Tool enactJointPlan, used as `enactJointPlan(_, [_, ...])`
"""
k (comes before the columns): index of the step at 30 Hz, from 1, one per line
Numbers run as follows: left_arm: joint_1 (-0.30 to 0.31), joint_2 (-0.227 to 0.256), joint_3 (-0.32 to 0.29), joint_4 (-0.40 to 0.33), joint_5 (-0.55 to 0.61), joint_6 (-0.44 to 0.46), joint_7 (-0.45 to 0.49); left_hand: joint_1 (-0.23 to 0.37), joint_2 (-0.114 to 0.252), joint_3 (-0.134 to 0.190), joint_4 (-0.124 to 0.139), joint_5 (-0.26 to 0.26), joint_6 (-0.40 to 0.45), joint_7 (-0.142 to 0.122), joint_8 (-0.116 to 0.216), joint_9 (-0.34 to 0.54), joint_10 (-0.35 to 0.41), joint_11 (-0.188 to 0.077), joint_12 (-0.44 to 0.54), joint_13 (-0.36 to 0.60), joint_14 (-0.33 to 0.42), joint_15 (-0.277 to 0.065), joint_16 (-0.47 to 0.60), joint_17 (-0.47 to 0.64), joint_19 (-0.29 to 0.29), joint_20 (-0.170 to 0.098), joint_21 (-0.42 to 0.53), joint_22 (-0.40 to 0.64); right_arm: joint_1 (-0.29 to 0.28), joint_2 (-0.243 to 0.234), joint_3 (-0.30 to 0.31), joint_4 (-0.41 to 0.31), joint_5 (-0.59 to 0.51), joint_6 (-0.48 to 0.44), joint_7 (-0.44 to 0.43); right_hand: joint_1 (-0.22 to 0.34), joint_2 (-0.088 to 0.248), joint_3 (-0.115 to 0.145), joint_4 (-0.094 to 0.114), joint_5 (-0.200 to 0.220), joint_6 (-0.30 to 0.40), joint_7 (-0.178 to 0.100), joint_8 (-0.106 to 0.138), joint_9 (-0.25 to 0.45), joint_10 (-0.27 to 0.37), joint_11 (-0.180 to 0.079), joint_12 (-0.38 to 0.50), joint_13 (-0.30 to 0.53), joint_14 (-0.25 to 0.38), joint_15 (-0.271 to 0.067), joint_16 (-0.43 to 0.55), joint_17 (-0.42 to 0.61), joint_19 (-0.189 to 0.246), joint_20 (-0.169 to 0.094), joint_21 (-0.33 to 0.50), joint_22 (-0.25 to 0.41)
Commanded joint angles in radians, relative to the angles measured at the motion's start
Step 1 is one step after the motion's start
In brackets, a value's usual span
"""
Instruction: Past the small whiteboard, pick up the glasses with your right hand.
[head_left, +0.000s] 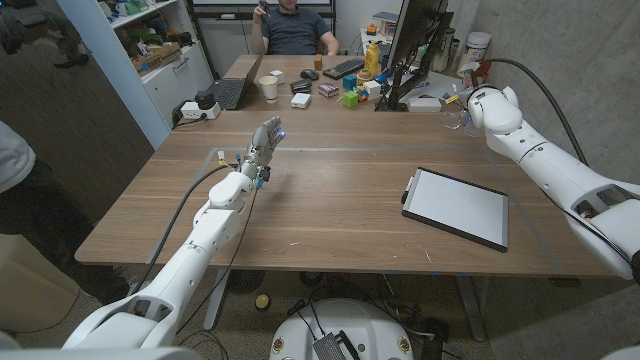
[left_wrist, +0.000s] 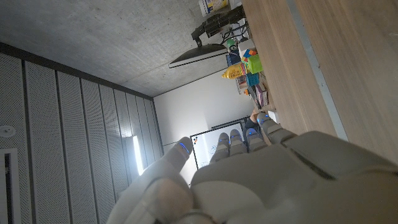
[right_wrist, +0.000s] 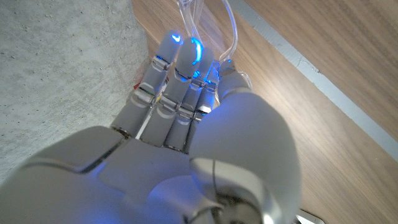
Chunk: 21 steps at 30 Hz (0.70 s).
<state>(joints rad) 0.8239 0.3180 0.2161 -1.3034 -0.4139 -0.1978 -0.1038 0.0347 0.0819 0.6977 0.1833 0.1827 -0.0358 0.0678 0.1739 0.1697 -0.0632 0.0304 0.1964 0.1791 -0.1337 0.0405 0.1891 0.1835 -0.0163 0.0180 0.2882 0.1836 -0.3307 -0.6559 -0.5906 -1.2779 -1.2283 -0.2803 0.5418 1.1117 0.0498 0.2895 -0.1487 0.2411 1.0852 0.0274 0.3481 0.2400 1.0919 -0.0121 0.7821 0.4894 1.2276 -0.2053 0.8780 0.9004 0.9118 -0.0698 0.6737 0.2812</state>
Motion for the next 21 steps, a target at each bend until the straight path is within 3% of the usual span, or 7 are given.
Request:
enactJointPlan(1, [-0.004, 0.001, 0.001, 0.001, 0.004, -0.003, 0.002, -0.007, 0.102, 0.007, 0.001, -0.001, -0.001, 0.004, 0.006, 0.004, -0.009, -0.003, 0.003, 0.004, -0.009, 0.005, 0.001, 0.003, 0.006, 0.007, -0.002, 0.002, -0.049, -0.008, 0.074, -0.066, 0.031, 0.007, -0.079, 0.053, 0.047, -0.001, 0.002, -0.006, 0.048, 0.040, 0.008, 0.012, 0.047, 0.030, 0.010, 0.006, 0.001, -0.007, 0.011, 0.014, -0.006, 0.002, 0.012, 0.005])
enactJointPlan(8, [-0.004, 0.001, 0.001, -0.003, 0.006, -0.002, 0.009, -0.008, 0.102, 0.008, 0.001, -0.001, -0.001, 0.003, 0.006, 0.004, -0.009, -0.002, 0.002, 0.004, -0.009, 0.004, 0.001, 0.003, 0.006, 0.007, -0.003, 0.002, -0.059, -0.004, 0.096, -0.074, 0.041, 0.014, -0.122, 0.055, 0.049, 0.000, 0.002, -0.009, 0.047, 0.045, 0.008, 0.017, 0.047, 0.031, 0.011, 0.009, 0.001, -0.007, 0.014, 0.032, -0.009, 0.002, 0.023, 0.006])
enactJointPlan(21, [0.004, 0.004, 0.003, -0.019, 0.008, -0.005, 0.020, -0.008, 0.102, 0.008, 0.001, -0.001, -0.001, 0.004, 0.006, 0.004, -0.009, -0.004, 0.003, 0.004, -0.009, 0.004, 0.001, 0.003, 0.007, 0.008, -0.005, 0.002, -0.135, -0.014, 0.195, -0.133, 0.133, 0.036, -0.285, 0.056, 0.050, 0.001, 0.003, -0.016, 0.047, 0.051, 0.009, 0.026, 0.046, 0.032, 0.015, 0.018, -0.002, -0.005, 0.019, 0.065, -0.016, 0.003, 0.044, 0.008])
